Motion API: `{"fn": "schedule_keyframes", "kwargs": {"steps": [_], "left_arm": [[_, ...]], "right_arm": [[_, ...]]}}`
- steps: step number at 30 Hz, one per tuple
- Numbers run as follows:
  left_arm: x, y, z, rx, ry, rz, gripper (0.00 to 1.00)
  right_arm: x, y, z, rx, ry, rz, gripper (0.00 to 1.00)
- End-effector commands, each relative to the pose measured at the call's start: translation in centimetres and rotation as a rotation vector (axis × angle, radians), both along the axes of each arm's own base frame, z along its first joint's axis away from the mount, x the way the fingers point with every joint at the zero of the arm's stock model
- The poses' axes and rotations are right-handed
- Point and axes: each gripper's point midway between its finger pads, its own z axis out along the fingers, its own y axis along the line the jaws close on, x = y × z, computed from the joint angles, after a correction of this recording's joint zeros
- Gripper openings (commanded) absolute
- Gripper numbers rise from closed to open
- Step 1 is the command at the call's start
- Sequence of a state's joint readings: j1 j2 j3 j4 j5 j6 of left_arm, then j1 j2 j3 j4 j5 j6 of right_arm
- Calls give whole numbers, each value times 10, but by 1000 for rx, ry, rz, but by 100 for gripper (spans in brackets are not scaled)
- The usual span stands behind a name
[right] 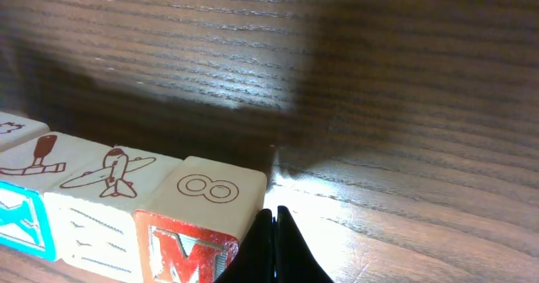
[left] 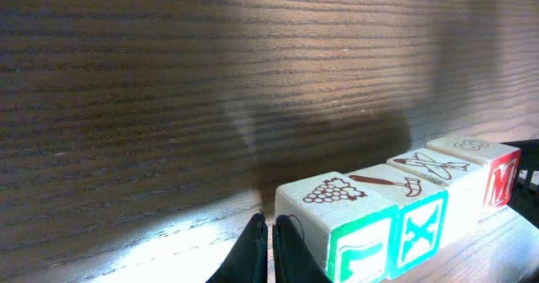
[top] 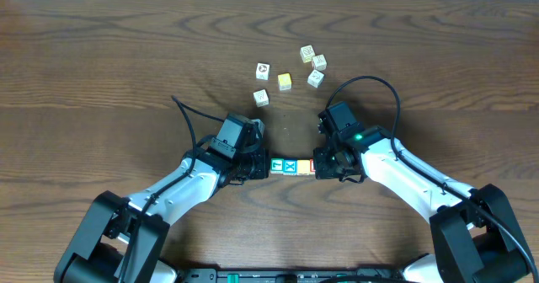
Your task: Lift 4 blocks
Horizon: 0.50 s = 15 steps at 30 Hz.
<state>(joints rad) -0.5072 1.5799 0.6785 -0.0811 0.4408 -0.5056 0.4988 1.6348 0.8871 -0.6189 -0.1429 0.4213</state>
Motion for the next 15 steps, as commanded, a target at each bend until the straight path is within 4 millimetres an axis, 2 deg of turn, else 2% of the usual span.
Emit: {"fn": "schedule_keyframes", "kwargs": {"steps": [1,15], "left_arm": [[-8,-42,42,-181,-24,-115,7],[-7,-43,43,-183,-26,-113,7]], "right_arm": [[-16,61,30,238,42,110,1],[-13,64,34,245,34,104,1]]}}
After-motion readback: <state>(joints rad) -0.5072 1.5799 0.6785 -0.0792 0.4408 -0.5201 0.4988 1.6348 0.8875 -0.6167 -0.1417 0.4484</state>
